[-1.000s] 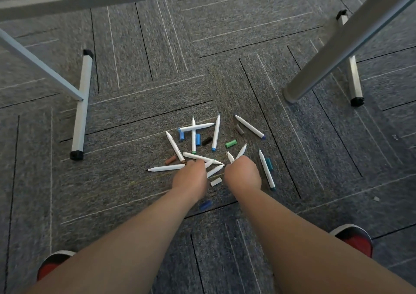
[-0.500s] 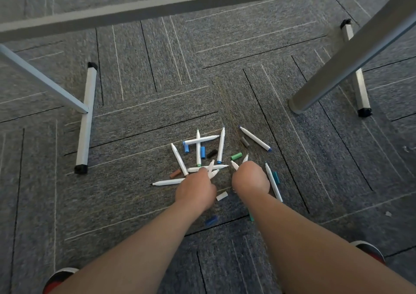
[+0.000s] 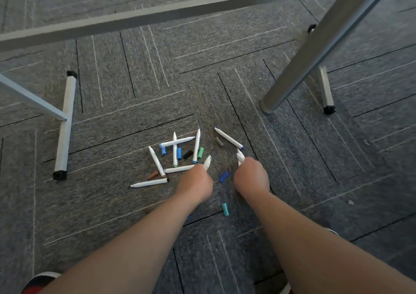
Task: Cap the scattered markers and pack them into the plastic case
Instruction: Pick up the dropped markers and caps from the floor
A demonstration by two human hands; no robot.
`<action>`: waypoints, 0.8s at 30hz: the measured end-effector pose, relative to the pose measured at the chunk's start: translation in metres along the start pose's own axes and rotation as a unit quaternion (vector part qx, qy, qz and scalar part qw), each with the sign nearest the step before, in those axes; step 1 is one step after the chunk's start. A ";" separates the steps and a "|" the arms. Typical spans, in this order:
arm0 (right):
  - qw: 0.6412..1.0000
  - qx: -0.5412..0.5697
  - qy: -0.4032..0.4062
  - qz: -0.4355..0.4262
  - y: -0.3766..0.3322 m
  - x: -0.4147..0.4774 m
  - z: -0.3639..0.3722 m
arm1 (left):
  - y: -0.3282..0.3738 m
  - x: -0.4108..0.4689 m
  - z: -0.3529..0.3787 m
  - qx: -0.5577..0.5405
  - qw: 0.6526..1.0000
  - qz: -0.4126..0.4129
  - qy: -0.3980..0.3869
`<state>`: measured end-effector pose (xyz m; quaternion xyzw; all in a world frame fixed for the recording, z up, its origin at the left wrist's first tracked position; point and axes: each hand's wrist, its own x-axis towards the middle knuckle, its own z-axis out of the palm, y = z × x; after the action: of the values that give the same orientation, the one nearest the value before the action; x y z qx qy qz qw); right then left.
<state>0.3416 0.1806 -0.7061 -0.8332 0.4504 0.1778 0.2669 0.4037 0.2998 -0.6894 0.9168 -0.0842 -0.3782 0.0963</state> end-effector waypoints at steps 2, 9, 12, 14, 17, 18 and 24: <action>0.999 -0.048 0.008 -0.017 0.013 -0.001 -0.003 | 0.010 -0.002 0.006 -0.002 1.000 0.005 -0.005; 0.989 -0.137 0.000 -0.055 0.023 0.002 0.002 | 0.024 0.002 0.017 0.001 1.000 0.020 0.007; 0.986 -0.159 -0.006 -0.051 0.025 0.002 0.005 | 0.024 0.006 0.021 0.001 1.000 0.015 0.009; 0.984 -0.170 -0.012 -0.050 0.026 0.002 0.009 | 0.023 0.009 0.023 -0.005 1.000 0.013 0.008; 0.981 -0.186 -0.020 -0.046 0.026 0.001 0.014 | 0.021 0.012 0.025 -0.010 1.000 0.004 0.008; 0.980 -0.191 -0.023 -0.045 0.025 0.001 0.015 | 0.021 0.012 0.025 -0.010 1.000 0.001 0.009; 0.992 -0.121 -0.020 -0.037 0.019 0.002 0.017 | 0.021 0.015 0.025 -0.035 0.999 -0.003 0.019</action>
<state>0.3250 0.1813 -0.7264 -0.8717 0.3895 0.2375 0.1792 0.3951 0.2737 -0.7120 0.9200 -0.0662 -0.3642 0.1286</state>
